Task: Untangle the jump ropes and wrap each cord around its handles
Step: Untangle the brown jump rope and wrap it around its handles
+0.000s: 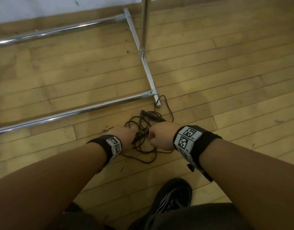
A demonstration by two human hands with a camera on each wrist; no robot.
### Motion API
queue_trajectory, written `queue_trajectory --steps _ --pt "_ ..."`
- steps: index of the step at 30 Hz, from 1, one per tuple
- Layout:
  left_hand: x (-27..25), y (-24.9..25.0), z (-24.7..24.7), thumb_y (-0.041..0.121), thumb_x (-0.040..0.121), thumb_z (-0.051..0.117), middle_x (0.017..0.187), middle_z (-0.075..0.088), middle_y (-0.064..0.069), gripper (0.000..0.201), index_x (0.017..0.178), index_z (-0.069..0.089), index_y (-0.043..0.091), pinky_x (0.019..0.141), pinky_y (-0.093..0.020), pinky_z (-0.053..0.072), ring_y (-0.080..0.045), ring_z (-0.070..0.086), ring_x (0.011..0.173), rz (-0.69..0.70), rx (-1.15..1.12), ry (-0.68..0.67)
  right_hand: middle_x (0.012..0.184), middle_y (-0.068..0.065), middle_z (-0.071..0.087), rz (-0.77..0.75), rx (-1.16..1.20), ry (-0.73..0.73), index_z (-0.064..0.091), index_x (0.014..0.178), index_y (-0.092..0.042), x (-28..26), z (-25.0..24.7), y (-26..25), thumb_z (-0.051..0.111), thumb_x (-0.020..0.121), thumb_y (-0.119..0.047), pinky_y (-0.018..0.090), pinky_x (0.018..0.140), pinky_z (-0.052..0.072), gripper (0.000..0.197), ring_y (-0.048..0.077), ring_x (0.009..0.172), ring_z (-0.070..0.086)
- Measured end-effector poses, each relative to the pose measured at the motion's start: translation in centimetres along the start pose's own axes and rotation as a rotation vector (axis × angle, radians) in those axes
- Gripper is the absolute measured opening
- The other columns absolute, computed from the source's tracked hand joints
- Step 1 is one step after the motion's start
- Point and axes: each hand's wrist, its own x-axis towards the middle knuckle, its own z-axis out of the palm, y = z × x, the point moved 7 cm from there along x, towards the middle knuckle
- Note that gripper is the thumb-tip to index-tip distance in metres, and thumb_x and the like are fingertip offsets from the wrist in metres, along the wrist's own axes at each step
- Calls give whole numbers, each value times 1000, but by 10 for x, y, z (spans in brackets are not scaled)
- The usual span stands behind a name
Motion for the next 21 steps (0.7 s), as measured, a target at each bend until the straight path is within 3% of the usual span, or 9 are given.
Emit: queue_trajectory --steps 5,7,10,11,14,17,19,21 --pt "-16 -2 -1 36 97 72 93 54 7 46 134 52 19 58 -27 40 -12 50 75 28 -52 -98 124 9 67 4 -46 -7 66 126 -10 -1 -6 -5 49 106 -29 28 71 45 32 26 109 64" --pt "-26 -4 -3 36 96 71 101 62 4 34 125 61 21 62 -28 45 -14 55 79 31 -78 -142 124 10 67 -1 -73 9 65 127 -10 -4 -10 -12 50 106 -30 26 66 44 33 26 109 65" --pt "-45 -9 -12 35 97 68 100 65 4 21 115 67 25 59 -29 43 -13 56 76 27 -80 -169 123 10 67 -20 -142 26 64 128 -10 -7 -15 -30 50 106 -28 29 69 48 32 26 107 65" --pt "-53 -11 -17 35 97 68 100 65 5 19 114 66 27 60 -28 42 -12 56 77 27 -77 -164 121 11 68 -32 -161 32 65 127 -9 -8 -17 -37 49 106 -28 29 70 49 32 26 104 66" --pt "-80 -17 -40 31 96 69 101 63 8 13 106 62 34 66 -28 44 -11 57 84 36 -110 -110 112 12 69 -76 -151 81 67 120 -9 -12 -25 -61 51 105 -26 27 55 41 29 25 86 61" --pt "-114 -27 -72 30 98 63 97 68 7 5 100 66 34 73 -31 49 -13 63 85 61 -115 -19 94 8 67 -133 -104 127 69 109 -10 -18 -33 -90 53 101 -27 30 60 43 25 25 78 60" --pt "-140 -37 -92 29 98 63 91 69 9 10 91 65 35 71 -30 46 -10 63 81 57 -115 33 82 4 63 -160 -90 155 67 93 -15 -25 -39 -111 52 99 -27 33 64 46 20 23 71 57" --pt "-168 -48 -107 26 95 66 83 70 13 20 80 62 39 65 -27 45 -6 63 77 46 -144 68 81 2 62 -190 -90 191 65 89 -20 -35 -44 -131 53 97 -27 32 65 48 17 23 73 59"
